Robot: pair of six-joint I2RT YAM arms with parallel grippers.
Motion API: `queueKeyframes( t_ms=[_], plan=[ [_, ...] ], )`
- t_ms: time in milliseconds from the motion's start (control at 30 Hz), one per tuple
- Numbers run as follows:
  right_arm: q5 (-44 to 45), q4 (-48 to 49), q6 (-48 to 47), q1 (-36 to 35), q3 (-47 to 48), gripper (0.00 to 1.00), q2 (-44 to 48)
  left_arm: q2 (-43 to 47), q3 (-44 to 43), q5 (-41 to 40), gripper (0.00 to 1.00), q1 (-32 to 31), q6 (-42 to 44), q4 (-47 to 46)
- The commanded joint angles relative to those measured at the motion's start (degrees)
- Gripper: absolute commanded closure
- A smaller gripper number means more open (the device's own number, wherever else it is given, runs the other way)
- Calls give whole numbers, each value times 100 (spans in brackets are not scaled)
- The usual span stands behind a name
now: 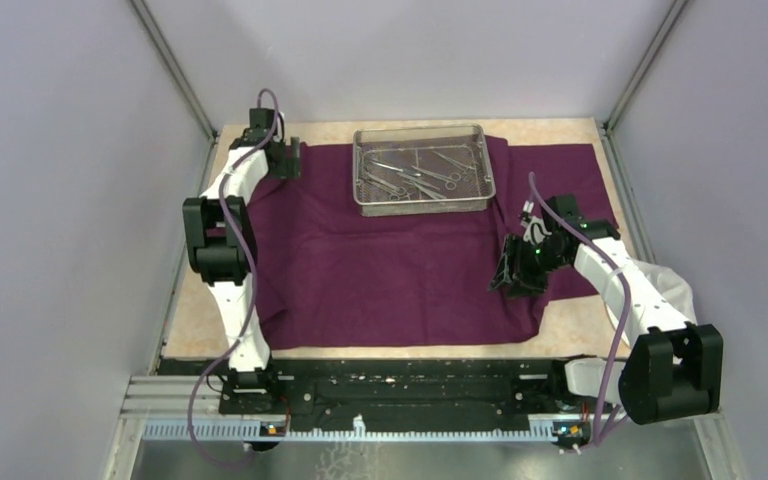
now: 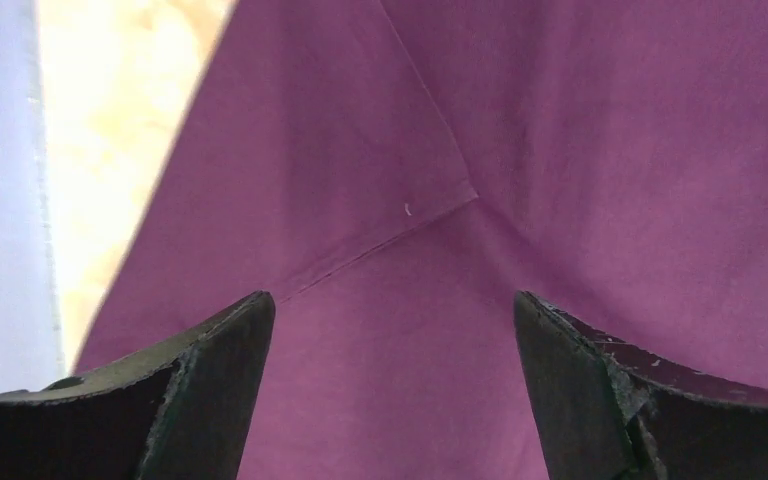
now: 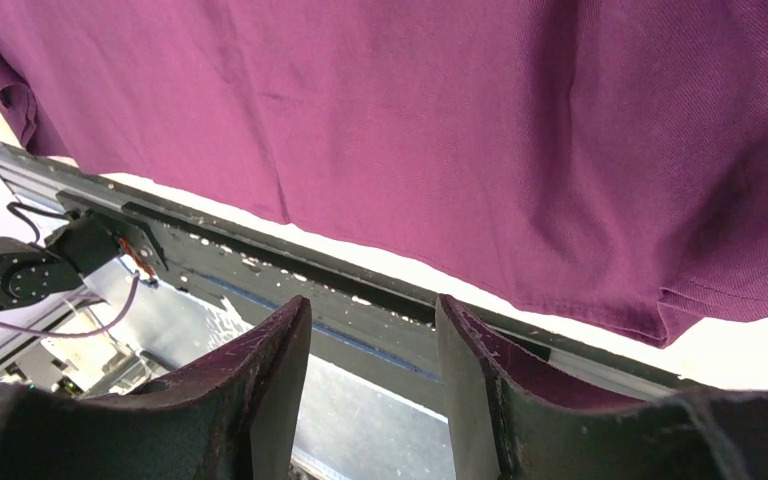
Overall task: Open and lay out the surgical kit
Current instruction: Open the surgical kit at the center of the board.
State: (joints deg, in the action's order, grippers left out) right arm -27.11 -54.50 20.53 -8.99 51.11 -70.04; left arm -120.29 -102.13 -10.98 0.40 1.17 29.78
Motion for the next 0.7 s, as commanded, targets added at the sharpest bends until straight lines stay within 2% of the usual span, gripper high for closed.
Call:
queueKeyframes(
  t_ms=[0, 167, 267, 400, 500, 633, 667],
  plan=[
    [21, -74, -196, -33, 233, 50, -1, -463, -262, 440, 5, 80, -264, 77],
    [-56, -26, -208, -36, 157, 50, -31, -957, -728, 413, 5, 75, -372, -109],
    [-51, -32, -208, -39, 129, 50, -36, -1242, -1043, -51, 11, 76, -366, -70],
    [-16, -38, -199, -35, 136, 50, -48, -1484, -1241, -375, 24, 74, -205, -143],
    [2, -30, -193, -38, 142, 51, -89, -1538, -1254, -581, 27, 74, -12, -316],
    [2, -2, -145, -39, 162, 51, -136, -1602, -1307, -904, 42, 80, 221, -377],
    [4, 5, -130, -33, 164, 51, -140, -1582, -1303, -1012, 50, 76, 232, -383]
  ],
)
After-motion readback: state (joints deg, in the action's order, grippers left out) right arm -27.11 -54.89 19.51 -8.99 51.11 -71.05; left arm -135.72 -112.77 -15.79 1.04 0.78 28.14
